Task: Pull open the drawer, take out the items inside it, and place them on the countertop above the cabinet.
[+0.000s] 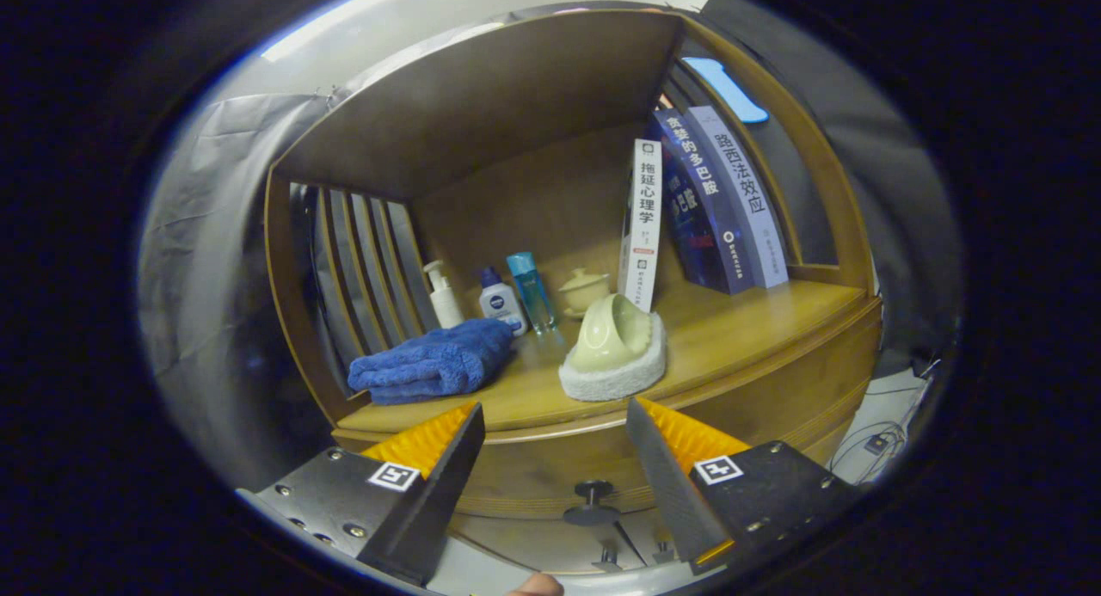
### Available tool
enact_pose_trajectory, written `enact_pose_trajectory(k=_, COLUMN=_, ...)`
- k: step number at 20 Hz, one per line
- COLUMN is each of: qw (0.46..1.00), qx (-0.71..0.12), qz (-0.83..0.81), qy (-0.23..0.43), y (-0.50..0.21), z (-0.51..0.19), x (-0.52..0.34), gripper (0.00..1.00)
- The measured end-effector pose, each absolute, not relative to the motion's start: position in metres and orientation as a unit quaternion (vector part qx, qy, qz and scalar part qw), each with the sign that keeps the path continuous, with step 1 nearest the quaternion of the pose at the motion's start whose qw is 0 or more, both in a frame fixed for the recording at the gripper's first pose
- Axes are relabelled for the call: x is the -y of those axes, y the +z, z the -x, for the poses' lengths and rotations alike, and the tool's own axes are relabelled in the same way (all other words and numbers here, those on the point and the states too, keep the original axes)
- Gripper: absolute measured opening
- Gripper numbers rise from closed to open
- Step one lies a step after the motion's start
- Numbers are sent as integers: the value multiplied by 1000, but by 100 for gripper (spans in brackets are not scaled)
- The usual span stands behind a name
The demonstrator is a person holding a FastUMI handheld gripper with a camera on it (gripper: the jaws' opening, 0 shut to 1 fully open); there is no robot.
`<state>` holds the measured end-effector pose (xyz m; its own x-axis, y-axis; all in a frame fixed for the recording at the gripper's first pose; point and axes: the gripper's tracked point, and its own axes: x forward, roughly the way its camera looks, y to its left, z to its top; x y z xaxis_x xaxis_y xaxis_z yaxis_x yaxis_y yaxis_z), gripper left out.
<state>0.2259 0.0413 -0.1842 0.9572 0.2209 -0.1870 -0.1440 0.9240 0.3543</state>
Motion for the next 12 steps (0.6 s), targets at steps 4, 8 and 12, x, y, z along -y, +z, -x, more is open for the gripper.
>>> enact_pose_trajectory(k=4, qw=979, qx=-122, qz=-137, qy=93, y=-168, z=-204, x=-42, gripper=100)
enact_pose_trajectory(k=8, qw=988, qx=-94, qz=-84, qy=94, y=-122, z=-170, x=-38, gripper=100)
enact_pose_trajectory(k=12, qw=996, qx=-57, qz=-18, qy=71, y=-63, z=-139, x=-18, gripper=100)
